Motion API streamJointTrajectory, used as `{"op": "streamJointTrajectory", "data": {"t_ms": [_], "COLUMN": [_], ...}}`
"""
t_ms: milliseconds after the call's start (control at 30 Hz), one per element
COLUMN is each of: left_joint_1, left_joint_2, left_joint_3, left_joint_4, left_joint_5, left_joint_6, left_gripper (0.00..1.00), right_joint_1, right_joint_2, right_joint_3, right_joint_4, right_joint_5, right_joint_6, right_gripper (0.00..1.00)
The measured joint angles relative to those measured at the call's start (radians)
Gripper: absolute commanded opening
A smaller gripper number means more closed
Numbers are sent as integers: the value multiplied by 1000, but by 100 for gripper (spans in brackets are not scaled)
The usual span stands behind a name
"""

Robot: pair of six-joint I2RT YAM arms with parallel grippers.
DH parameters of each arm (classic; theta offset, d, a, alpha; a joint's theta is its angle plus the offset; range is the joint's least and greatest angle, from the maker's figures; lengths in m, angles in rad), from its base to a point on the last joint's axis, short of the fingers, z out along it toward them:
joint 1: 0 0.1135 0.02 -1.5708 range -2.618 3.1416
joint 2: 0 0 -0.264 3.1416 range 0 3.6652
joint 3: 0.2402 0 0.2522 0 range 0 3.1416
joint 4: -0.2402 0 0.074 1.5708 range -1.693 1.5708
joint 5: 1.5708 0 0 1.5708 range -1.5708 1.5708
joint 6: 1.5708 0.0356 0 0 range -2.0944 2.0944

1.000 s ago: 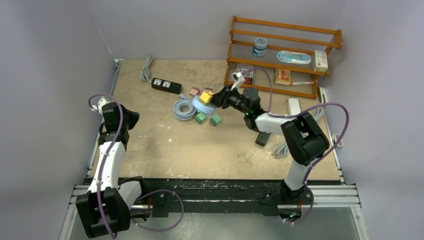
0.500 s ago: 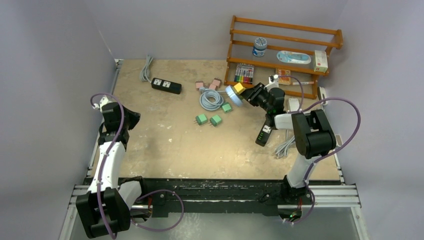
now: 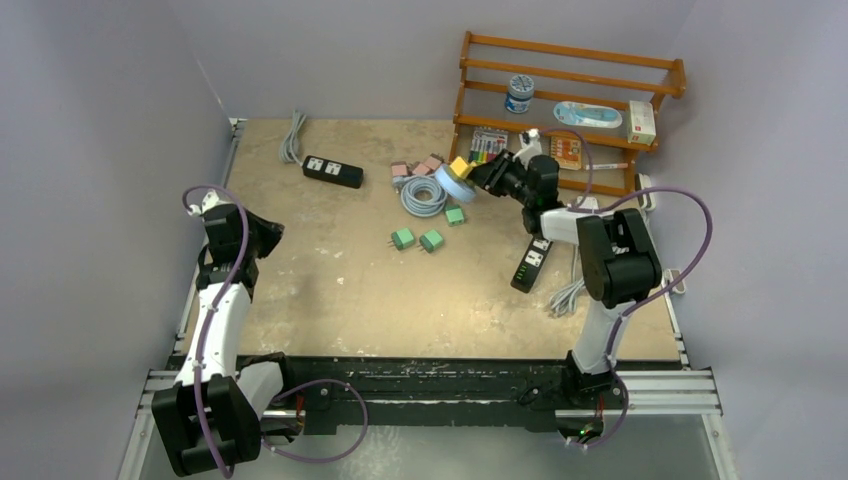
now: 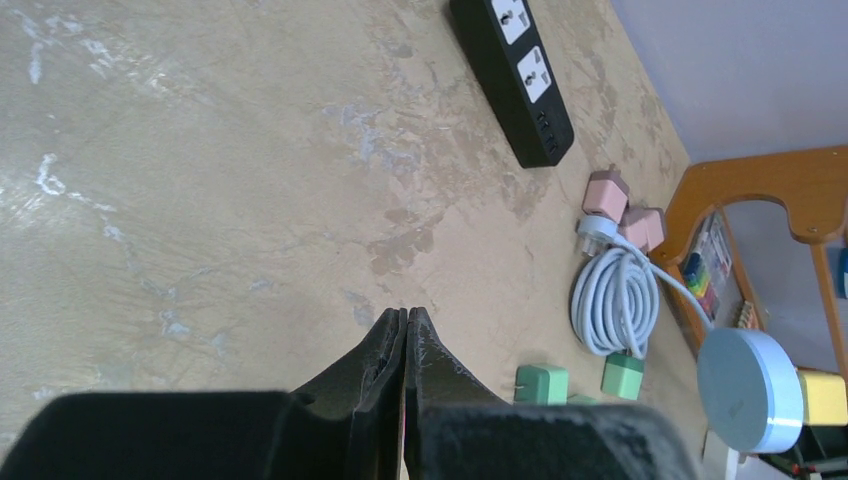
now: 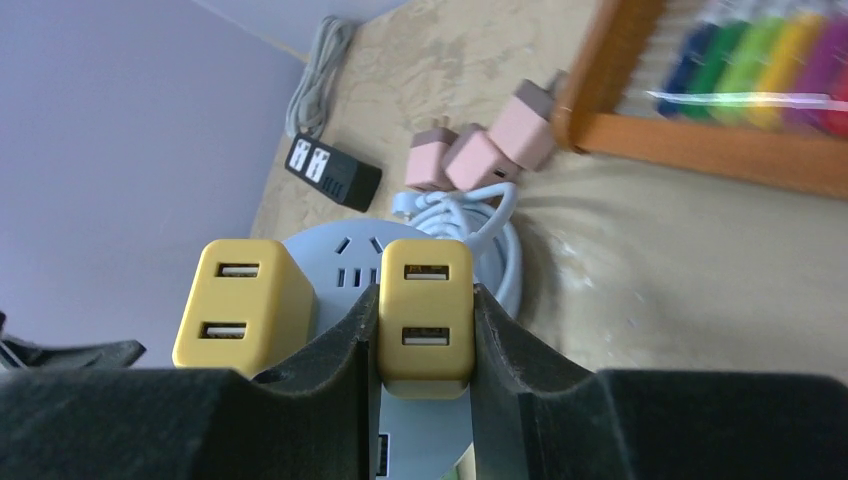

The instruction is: Pull the plug off the socket

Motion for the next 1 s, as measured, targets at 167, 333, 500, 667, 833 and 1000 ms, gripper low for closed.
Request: {"op": "streamJointTrajectory", "data": {"t_ms": [167, 333, 500, 667, 833, 1000], "left_joint_1": [0, 0, 0, 0, 0, 0], "left_joint_2": [1, 6, 6, -9, -48, -53], "left_joint_3": [0, 0, 0, -2, -2, -5], "left_joint_4": [36, 68, 98, 172, 266, 391], "left_joint_5": [64, 125, 197, 281, 333, 351], "left_joint_6": [-3, -2, -13, -75, -183, -325], "left_gripper": [5, 37, 53, 55, 56, 56], "right_joint_1": [99, 226, 336, 447, 531, 576], "right_joint_2": [6, 16, 53, 107, 155, 159], "right_joint_3": [145, 288, 404, 520, 600, 629], "right_joint_4": [-114, -198, -266, -348, -377, -372], "right_joint_5": [-3, -13, -26, -27, -45, -80], "right_joint_6": [-121, -189, -207, -222, -237, -238], "right_gripper": [0, 0, 0, 0, 0, 0]}}
